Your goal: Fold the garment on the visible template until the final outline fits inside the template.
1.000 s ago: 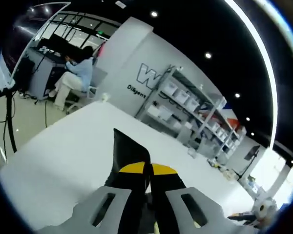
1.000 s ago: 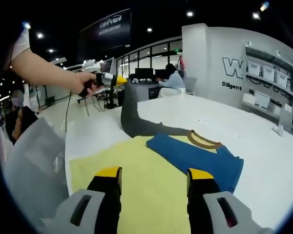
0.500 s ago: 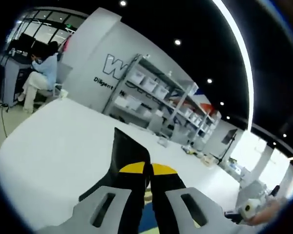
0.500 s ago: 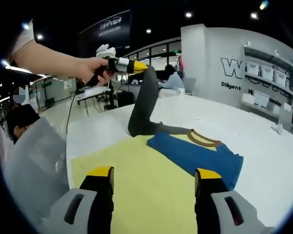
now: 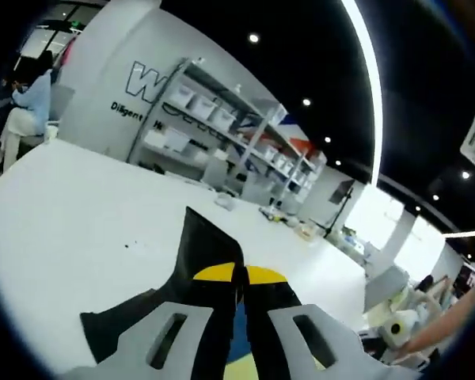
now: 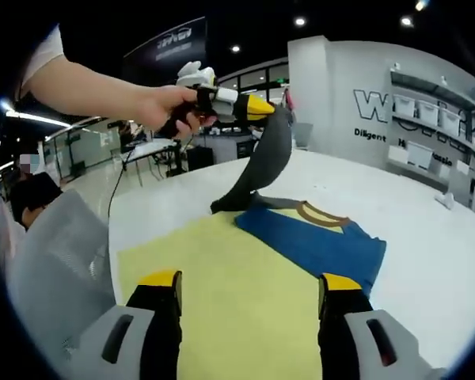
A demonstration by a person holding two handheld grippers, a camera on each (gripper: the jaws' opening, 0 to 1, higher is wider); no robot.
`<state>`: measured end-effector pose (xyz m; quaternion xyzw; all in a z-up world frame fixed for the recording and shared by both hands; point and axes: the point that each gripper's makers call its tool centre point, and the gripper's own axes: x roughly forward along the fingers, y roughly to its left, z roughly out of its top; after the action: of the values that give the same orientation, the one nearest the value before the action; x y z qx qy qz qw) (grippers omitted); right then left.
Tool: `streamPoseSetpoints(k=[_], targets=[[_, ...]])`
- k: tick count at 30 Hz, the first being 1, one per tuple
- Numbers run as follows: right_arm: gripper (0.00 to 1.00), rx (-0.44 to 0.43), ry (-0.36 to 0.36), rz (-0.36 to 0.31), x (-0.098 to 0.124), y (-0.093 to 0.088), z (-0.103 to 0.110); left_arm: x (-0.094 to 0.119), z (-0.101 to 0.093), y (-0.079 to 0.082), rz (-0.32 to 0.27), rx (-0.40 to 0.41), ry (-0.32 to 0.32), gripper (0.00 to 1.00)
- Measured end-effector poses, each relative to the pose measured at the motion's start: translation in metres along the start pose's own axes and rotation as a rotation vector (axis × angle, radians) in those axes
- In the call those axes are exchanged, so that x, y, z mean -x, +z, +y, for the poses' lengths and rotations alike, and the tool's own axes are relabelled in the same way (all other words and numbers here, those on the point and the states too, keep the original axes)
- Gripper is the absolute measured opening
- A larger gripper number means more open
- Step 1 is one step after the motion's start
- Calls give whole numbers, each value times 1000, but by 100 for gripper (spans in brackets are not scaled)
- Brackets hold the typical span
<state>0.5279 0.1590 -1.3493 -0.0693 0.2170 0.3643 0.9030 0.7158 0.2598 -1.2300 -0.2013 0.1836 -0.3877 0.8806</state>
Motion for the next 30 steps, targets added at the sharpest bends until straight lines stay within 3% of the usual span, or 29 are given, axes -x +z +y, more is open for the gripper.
streamPoseSetpoints(k=[11,15,16,24,30], targets=[[70,-13,-7,13,11,-8,-4,-45,-30,-60,129,-85,-34,2],[70,-15,-6,24,15,-13,-7,-57,-26,-87,210,-175,4,2],[70,-16,-7,27,15,-13,-7,-61,-26,-96,234,-177,16,2],[71,-21,-10,40,19,-17,-12,-89,-12,-127,282,-169,40,2],[71,-31,-15,44,20,-21,-16,-97,-8,-149,338,-169,44,2]])
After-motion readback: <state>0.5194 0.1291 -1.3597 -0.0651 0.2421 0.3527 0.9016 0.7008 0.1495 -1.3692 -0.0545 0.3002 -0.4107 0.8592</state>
